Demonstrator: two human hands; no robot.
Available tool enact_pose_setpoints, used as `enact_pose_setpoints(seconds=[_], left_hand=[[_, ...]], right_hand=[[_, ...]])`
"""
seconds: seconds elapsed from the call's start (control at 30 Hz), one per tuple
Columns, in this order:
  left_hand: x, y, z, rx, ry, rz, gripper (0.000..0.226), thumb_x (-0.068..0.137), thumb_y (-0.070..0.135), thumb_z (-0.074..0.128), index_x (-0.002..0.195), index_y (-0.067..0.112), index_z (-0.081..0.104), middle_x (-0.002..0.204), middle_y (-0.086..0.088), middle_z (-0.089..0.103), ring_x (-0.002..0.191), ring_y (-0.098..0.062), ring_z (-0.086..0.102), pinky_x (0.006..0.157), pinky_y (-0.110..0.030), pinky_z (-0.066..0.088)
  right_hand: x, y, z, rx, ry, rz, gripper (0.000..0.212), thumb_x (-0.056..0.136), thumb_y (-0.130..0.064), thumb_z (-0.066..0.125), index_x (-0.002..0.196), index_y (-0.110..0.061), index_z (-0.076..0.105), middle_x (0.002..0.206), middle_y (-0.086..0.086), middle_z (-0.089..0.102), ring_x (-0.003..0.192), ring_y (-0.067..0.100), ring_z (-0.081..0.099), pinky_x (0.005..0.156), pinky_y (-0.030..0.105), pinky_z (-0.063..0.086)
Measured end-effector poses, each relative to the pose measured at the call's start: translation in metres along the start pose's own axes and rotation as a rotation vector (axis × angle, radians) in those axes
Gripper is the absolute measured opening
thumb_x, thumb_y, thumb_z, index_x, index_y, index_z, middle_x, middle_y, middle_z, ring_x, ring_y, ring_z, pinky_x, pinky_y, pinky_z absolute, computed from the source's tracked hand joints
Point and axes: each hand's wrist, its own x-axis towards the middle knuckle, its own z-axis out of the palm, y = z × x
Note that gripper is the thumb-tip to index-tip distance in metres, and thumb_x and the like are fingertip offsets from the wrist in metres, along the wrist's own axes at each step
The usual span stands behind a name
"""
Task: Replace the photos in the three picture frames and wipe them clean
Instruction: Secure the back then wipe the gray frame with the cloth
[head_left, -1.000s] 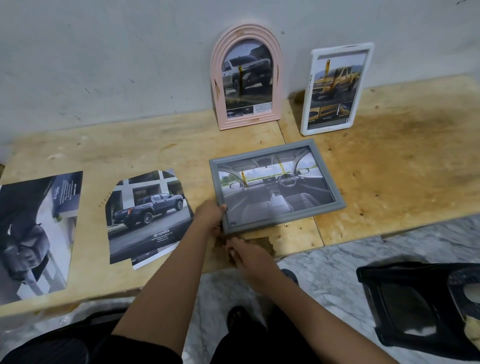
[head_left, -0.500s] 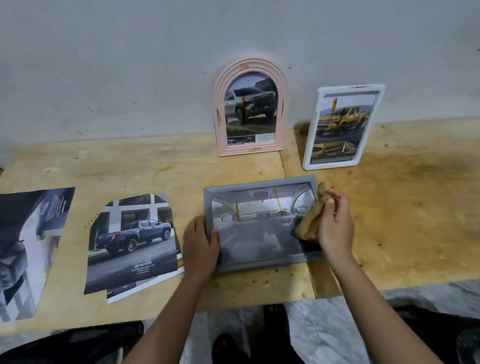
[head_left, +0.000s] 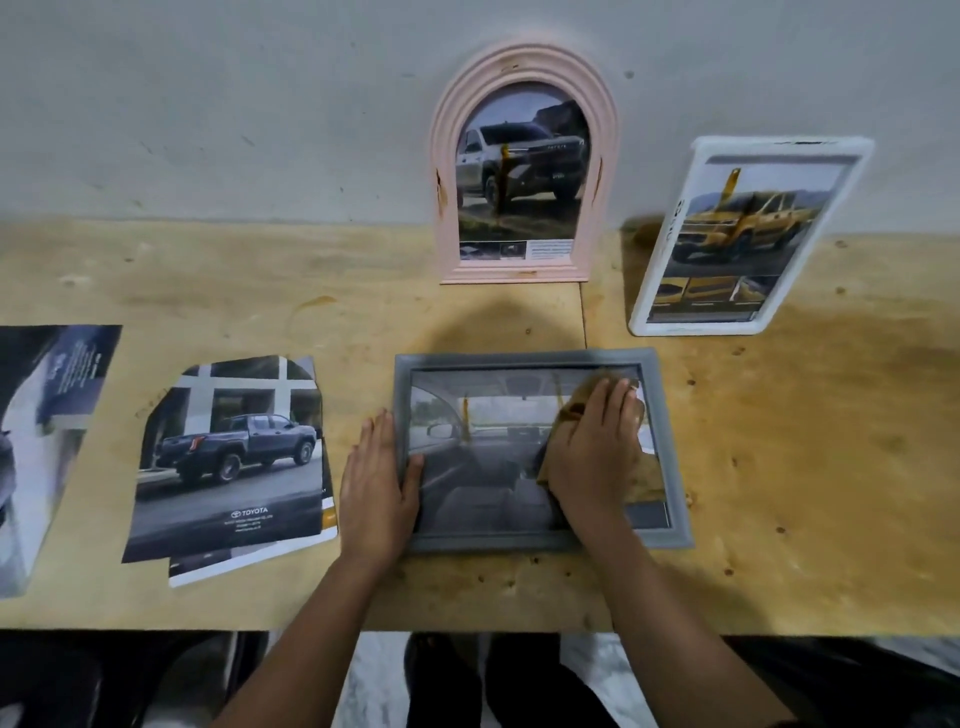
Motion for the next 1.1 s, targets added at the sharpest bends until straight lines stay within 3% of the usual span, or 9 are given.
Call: enact_pose_setpoints(seconds=[0.13,0.37,0.67,0.87,1.1], left_hand=[[0.001,0.000,-0.001,-0.008,-0.004,0.003,0.060,0.098,0.036,0.038,0.148,0.011,0.018,0.156,-0.005,0.022,0.145,-0.018,0.014,0.117,-0.034,0.013],[0.000,-0.001,0.001,0.002,-0.009,-0.006,0.063,0.095,0.043,0.024,0.149,0.013,0.017,0.156,-0.002,0.021,0.145,-0.014,0.012,0.117,-0.031,0.012],[0.000,-0.003,0.003,-0.006,-0.005,-0.003,0.061,0.096,0.042,0.023,0.149,0.015,0.014,0.157,0.001,0.017,0.139,-0.001,0.001,0.116,-0.027,0.006],[-0.001,-0.002,0.003,-0.005,0.002,-0.007,0.056,0.100,0.034,0.032,0.149,0.014,0.015,0.157,0.000,0.019,0.144,-0.010,0.008,0.117,-0.029,0.008],[0.000,-0.003,0.004,0.010,0.012,-0.008,0.060,0.096,0.040,0.026,0.149,0.015,0.016,0.156,0.001,0.021,0.145,-0.011,0.010,0.116,-0.028,0.008]], right_hand=[[0.005,-0.001,0.006,0.000,0.001,0.013,0.059,0.096,-0.026,0.033,0.148,-0.003,0.017,0.156,0.015,0.014,0.144,0.029,0.010,0.116,0.042,0.012],[0.006,-0.013,0.014,0.042,0.049,0.027,0.064,0.093,-0.037,0.029,0.144,0.001,0.025,0.153,0.020,0.022,0.142,0.034,0.018,0.115,0.043,0.014],[0.007,-0.019,0.021,0.043,0.037,-0.037,0.059,0.095,-0.031,0.024,0.145,0.000,0.022,0.154,0.017,0.019,0.144,0.031,0.014,0.116,0.040,0.009],[0.001,-0.029,0.029,0.035,0.045,-0.114,0.055,0.096,-0.027,0.027,0.143,0.001,0.028,0.151,0.020,0.026,0.142,0.032,0.022,0.116,0.039,0.012],[-0.006,-0.039,0.034,0.015,0.048,-0.197,0.056,0.095,-0.029,0.021,0.138,0.004,0.036,0.145,0.022,0.036,0.137,0.034,0.034,0.113,0.042,0.022]])
